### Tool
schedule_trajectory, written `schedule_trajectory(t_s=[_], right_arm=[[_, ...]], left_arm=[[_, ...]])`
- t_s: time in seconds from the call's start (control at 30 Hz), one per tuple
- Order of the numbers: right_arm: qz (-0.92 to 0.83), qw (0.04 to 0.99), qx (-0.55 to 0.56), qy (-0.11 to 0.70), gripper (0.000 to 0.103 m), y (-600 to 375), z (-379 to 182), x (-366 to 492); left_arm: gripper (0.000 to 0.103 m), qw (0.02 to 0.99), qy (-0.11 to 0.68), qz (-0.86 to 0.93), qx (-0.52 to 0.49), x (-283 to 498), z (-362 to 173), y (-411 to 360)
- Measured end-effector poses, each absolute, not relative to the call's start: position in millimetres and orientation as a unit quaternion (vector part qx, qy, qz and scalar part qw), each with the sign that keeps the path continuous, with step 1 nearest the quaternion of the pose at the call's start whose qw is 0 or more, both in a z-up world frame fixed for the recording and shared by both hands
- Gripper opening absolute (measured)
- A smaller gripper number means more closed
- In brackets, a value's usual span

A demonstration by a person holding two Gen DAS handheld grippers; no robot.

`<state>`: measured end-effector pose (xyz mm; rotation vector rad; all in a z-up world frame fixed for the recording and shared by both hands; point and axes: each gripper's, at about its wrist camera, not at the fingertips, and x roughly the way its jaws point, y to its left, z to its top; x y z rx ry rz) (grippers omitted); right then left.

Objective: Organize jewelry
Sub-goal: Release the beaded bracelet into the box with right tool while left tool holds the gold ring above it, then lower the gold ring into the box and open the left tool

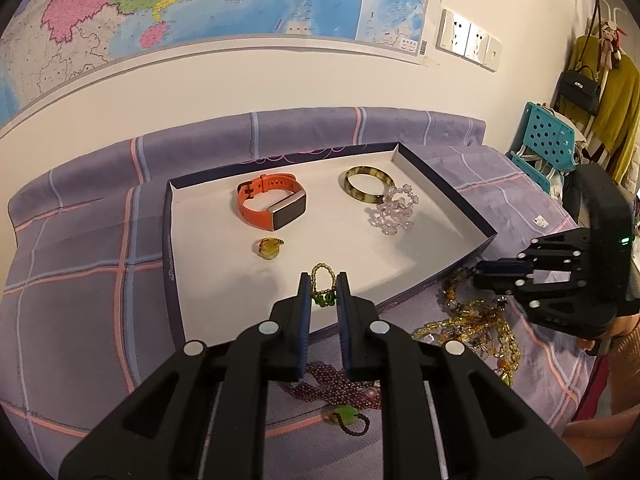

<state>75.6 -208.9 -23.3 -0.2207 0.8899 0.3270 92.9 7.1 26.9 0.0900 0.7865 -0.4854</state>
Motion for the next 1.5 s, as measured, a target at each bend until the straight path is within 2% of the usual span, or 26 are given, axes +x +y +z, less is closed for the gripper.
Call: schedule_trajectory(t_s=[0.3, 0.53, 0.93, 1.03, 1.07, 1.33, 1.43, 1.5], right_arm=[[0.178, 0.91, -0.116, 0.356, 0.008, -200, 37, 60], [0.178, 0.919, -0.126, 0.329, 0.007, -194, 59, 69], [0.188, 0.921, -0.118, 0.318, 0.007, -183, 64, 103], [0.192, 0.921, -0.11, 0.32, 0.006, -181, 62, 114], [0.192, 0.922, -0.106, 0.32, 0.0, -180, 62, 118], [0.199, 0.916, -0.079, 0.341, 0.0, -183, 46, 139], [0.193, 0.907, -0.086, 0.364, 0.001, -184, 31, 141], [0.19, 0.899, -0.087, 0.384, 0.016, -186, 19, 143]], left_arm=[[0.013, 0.897, 0.376, -0.227, 0.047, 100, 29, 8], [0.013, 0.9, 0.371, -0.223, 0.049, 106, 33, 8], [0.013, 0.897, 0.383, -0.212, 0.058, 127, 22, 1], [0.013, 0.895, 0.388, -0.21, 0.06, 132, 18, -1], [0.013, 0.895, 0.389, -0.209, 0.061, 134, 17, -2], [0.013, 0.892, 0.4, -0.203, 0.058, 143, 8, -2], [0.013, 0.89, 0.402, -0.206, 0.058, 143, 6, -2], [0.013, 0.89, 0.402, -0.207, 0.059, 143, 5, -3]])
